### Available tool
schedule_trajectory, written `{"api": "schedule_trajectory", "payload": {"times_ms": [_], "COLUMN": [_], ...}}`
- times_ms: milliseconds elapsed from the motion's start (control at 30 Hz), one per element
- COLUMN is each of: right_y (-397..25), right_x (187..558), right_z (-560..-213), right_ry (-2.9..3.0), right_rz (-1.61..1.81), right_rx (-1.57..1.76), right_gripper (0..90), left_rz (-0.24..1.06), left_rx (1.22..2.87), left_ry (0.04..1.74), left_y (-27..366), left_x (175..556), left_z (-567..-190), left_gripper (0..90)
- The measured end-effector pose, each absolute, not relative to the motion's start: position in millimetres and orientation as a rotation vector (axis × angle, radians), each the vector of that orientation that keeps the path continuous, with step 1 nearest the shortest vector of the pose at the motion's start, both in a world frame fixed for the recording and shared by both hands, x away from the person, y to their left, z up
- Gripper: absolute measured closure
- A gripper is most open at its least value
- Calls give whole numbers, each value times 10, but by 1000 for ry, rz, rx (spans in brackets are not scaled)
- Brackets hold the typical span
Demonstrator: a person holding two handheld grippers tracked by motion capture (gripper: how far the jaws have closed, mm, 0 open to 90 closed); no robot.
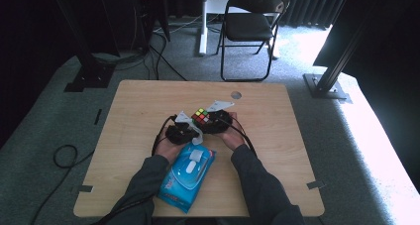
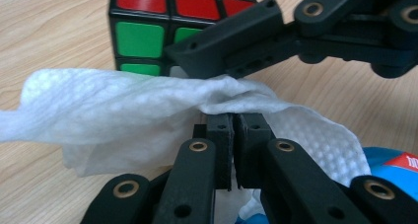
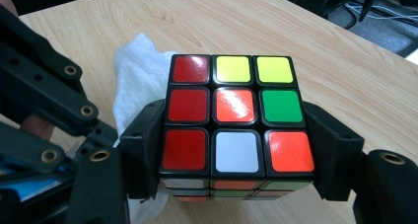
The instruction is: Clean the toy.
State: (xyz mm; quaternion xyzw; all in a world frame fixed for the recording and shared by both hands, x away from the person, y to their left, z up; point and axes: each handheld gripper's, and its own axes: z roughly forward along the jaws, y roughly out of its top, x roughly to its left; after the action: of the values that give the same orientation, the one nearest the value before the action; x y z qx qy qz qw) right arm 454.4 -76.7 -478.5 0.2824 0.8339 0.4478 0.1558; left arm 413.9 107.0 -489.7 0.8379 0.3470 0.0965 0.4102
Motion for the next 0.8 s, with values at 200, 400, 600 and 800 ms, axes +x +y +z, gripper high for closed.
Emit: {"api": "schedule_trajectory", "payload": {"times_ms": [200, 400, 600, 800], "right_y": [-776, -791, -783, -760], "right_x": [4546, 4538, 4534, 4548], "right_z": [-4783, -4768, -4770, -4764], "right_ry": [2386, 2391, 2396, 2387], "right_rz": [1284, 1288, 1288, 1286], "right_rx": [818, 808, 805, 813], "right_gripper": [341, 341, 341, 341], "left_rz": [244, 263, 277, 267], "left_rx": [2102, 2047, 2013, 2027], "left_ry": [873, 943, 982, 967], "left_y": [1090, 1245, 1343, 1284], "left_x": [4150, 4206, 4242, 4236], "left_z": [-4907, -4878, -4841, -4855], "left_gripper": [866, 867, 867, 868]}}
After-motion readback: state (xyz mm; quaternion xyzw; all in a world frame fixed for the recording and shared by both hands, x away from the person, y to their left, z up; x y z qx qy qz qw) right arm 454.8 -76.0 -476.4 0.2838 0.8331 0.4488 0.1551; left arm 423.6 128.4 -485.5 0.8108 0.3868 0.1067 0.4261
